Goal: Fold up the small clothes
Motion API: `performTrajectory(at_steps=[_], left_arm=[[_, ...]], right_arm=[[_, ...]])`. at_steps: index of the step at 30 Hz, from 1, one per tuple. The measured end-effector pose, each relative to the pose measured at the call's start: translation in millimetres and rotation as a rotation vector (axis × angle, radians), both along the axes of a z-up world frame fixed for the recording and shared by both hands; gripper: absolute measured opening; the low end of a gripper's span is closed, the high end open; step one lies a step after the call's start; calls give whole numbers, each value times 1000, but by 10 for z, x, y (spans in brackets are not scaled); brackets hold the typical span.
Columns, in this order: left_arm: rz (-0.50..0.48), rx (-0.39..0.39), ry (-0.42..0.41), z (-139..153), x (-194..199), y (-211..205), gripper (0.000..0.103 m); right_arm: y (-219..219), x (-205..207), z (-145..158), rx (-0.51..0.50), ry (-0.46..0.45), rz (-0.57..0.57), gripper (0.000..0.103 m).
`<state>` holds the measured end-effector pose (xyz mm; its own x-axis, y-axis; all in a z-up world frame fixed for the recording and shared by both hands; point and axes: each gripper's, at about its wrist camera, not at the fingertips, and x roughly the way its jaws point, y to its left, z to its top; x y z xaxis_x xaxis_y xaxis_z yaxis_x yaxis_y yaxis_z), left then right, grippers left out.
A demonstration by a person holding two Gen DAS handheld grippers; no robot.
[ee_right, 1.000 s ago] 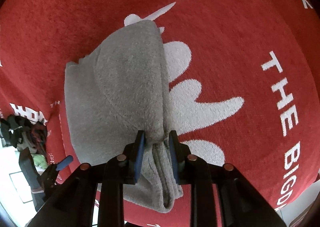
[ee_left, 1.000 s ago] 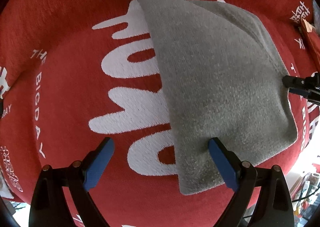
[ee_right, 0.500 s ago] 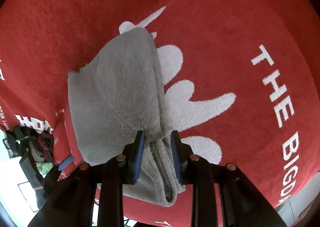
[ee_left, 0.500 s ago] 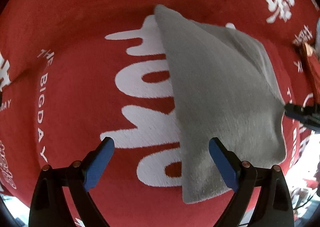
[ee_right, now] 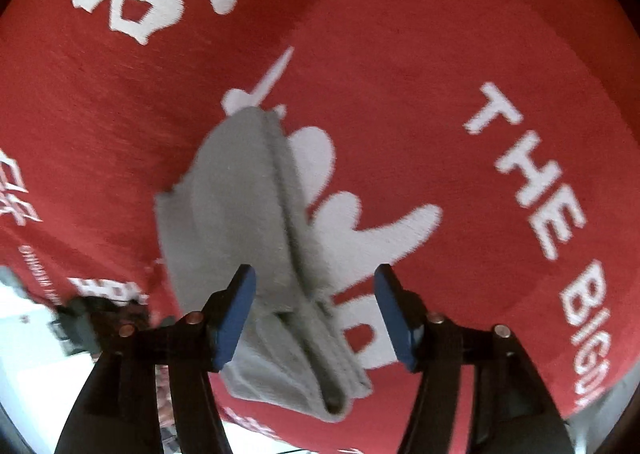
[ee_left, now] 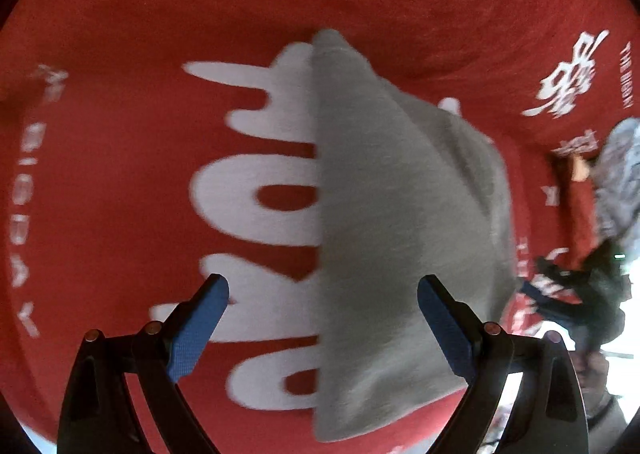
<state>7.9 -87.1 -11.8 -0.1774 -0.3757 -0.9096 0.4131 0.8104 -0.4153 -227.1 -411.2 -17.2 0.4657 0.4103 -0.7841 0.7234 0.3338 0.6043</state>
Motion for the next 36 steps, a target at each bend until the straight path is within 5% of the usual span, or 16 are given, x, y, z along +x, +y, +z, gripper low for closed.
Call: performTrajectory(at_steps=[8,20,25,29,31,32,36], left_arm=[[-67,-60,105,-322,33,-348,96],[-49,-77,87,-448,41,-700,100],[-89,-48,41,-448,-29,-798,101],[-74,-36,9,-390,-47,-766,87],[-52,-54,4,-347,-39,-704,79],[-44,-65,6,-328,-36,-670,72],[-42,-112,5,-199,-35,-554,56]], right_arm=[[-28,237,-330,140,-101,99,66],[160,787,-540,239,-242,299,72],[211,800,-567,252,-270,297,72],[207,802,-583,257,-246,275,71],[202,820,-598,257,-208,259,61],[188,787,-622,262,-190,255,48],[170,642,-596,315,-219,158,34]])
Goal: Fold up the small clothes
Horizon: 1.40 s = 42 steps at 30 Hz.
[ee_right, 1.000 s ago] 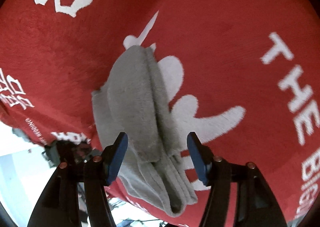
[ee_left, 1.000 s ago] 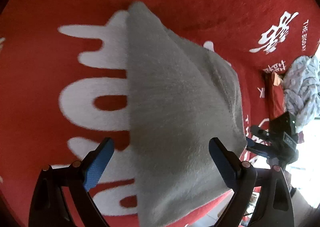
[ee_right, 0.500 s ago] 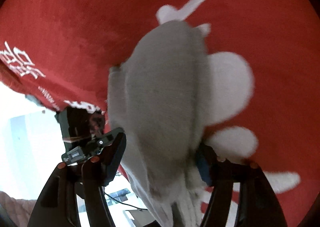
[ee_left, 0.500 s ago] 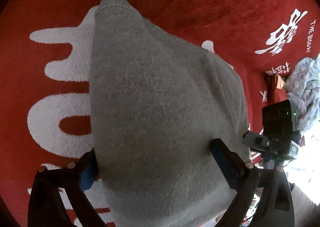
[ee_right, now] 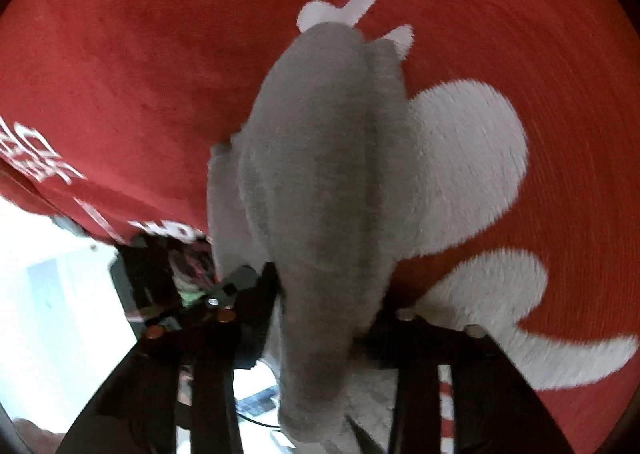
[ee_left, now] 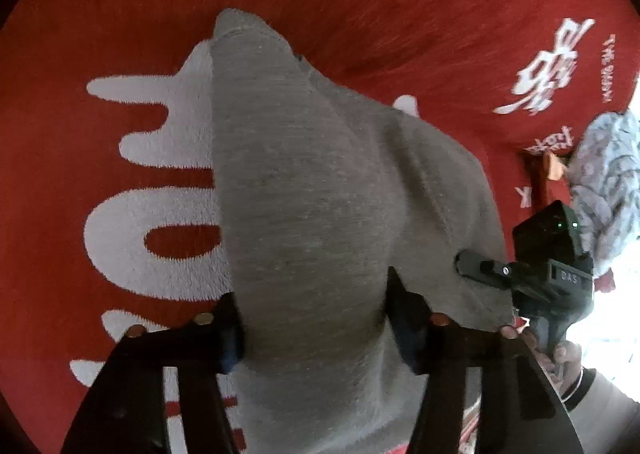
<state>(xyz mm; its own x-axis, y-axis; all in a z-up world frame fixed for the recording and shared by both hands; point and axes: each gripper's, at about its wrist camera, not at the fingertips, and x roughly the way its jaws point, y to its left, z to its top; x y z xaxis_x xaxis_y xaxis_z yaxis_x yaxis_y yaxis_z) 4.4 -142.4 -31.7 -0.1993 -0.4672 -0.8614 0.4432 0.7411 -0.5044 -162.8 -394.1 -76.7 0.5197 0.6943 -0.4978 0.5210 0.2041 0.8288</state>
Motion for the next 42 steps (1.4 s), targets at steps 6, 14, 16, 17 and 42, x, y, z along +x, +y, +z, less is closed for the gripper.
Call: performTrajectory(at_steps=[6,14,16,17,42], left_arm=[[-29,-100,-13,342,-98,137,53],[-1,-166,-5,801,-162,717,53],[-5,-160,-17,901,-191,897,53],[-5,-151,-24,939,-204,1011,53],[164,311,-250,423,-237,2532,76]], right_arm=[[112,-51,296,32,-65,-38,33],[474,-181,779,36,-125,-34,33],[671,-219,872,44,-136,-30,33],[778,-235,906,49,-140,-27,33],[1712,-205,656,-527,197,245,33]])
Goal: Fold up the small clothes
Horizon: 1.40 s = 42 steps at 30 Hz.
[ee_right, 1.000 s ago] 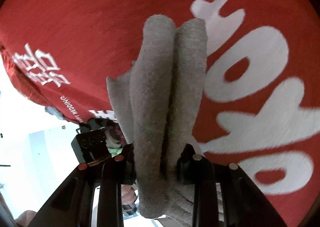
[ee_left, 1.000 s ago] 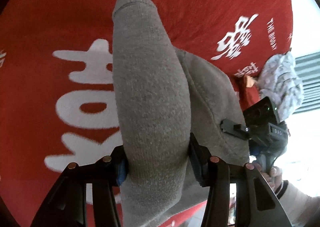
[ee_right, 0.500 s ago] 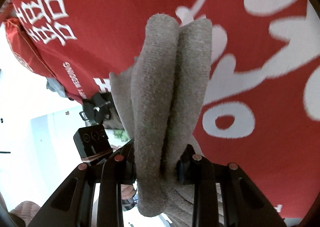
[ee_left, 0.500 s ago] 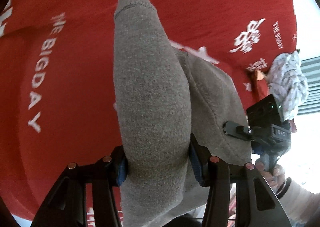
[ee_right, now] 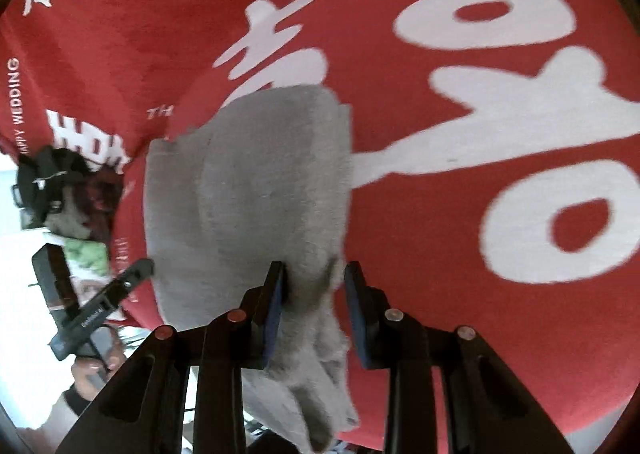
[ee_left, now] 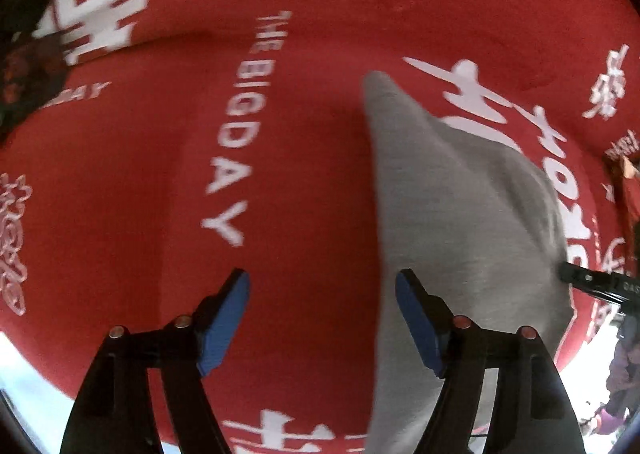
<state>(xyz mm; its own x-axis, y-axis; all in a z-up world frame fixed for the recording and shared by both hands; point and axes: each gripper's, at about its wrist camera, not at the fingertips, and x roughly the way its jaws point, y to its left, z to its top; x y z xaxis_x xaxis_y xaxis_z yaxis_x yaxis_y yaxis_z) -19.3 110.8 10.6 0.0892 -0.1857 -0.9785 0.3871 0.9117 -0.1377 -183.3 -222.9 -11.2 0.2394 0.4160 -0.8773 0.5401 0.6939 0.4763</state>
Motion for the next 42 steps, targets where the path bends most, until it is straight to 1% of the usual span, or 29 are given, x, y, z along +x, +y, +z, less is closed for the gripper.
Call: performTrajectory(at_steps=[1,3,4,6,8,9,11,13,16,18,20,21,22,23,24,29,32,35,37,42], left_arm=[[0,14,-9,33,-17,30,76],[-12,4,-20,98,-59,65,76],[-21,-3,-23,128,-93,44,76],[-58,-14,-37,211,-211,-33,76],[-97,-32,-41,291,-347,-185,76],[-108,-42,-40,317,-397,-232,76],[-133,-71,-22,352,-512,-344,76],[-152,-80,9,305,-623,-469,76],[-171,-47,56,121,-731,-584,76],[-166,-13,80,-13,-770,-595,76],[-157,-19,89,-71,-792,-570,76],[-156,-22,92,-72,-797,-565,76],[-158,-20,94,-64,-803,-564,76],[-161,-19,96,-61,-806,-566,76],[-164,-17,96,-49,-810,-565,76],[-163,-7,103,-22,-817,-553,76],[-159,-2,105,-5,-837,-543,76],[-158,3,104,19,-862,-526,76],[-156,5,103,33,-874,-507,76],[-148,16,116,58,-906,-453,76]], right_arm=[[8,-8,52,-39,12,3,33],[39,-19,171,-77,14,-3,32],[35,-51,212,-80,10,-11,30],[29,-165,296,-64,-11,-25,21],[95,-207,385,-57,-29,-24,18],[155,-214,450,-62,-41,-14,16],[259,-209,545,-79,-61,9,15],[381,-185,607,-97,-75,42,15],[532,-170,605,-131,-63,89,15],[613,-140,532,-189,-33,127,15],[656,-152,421,-250,5,169,15],[661,-166,315,-267,31,186,15],[645,-191,209,-250,39,187,15],[620,-203,174,-240,26,175,15],[597,-211,169,-239,20,172,17],[617,-221,229,-248,40,191,17],[619,-289,251,-238,72,176,17],[629,-419,202,-240,142,177,17],[610,-519,197,-205,152,150,17],[611,-638,276,-211,168,125,17]])
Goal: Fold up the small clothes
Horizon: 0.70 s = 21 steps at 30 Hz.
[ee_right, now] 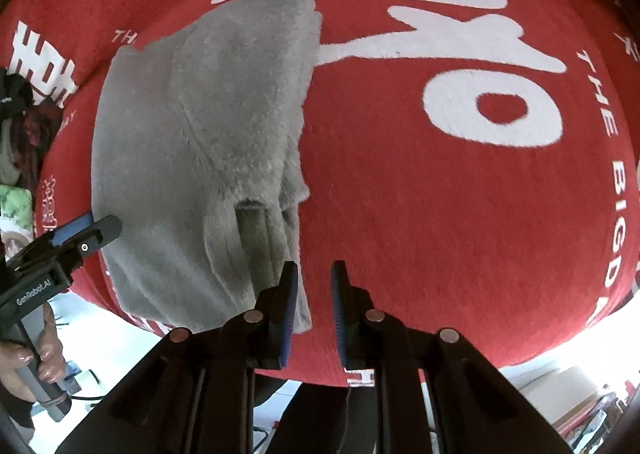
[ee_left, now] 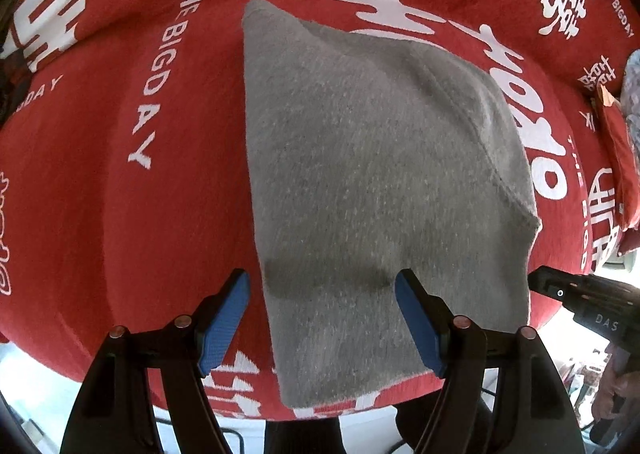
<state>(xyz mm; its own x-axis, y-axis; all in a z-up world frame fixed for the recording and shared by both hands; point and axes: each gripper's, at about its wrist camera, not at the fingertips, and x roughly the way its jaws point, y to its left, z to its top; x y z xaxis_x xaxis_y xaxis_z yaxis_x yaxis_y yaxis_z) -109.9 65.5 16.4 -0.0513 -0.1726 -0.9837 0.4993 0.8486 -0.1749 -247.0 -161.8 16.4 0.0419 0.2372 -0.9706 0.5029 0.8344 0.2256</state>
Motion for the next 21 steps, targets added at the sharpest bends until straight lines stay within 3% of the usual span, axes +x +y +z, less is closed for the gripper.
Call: performTrajectory(at_steps=[8,14,19,21], left_arm=[[-5,29,13,83,-118,45,76],[5,108,49,-11,-175,114,76],[4,123,46,89,-218,199,76],[17,120,45,153,-206,244,76]], right_arm=[[-17,-31,165,35,-16,-64,21],[53,222,137,65,-58,-75,21],[277,270,-218,30,68,35,21],[240,219,-227,38,69,19,27]])
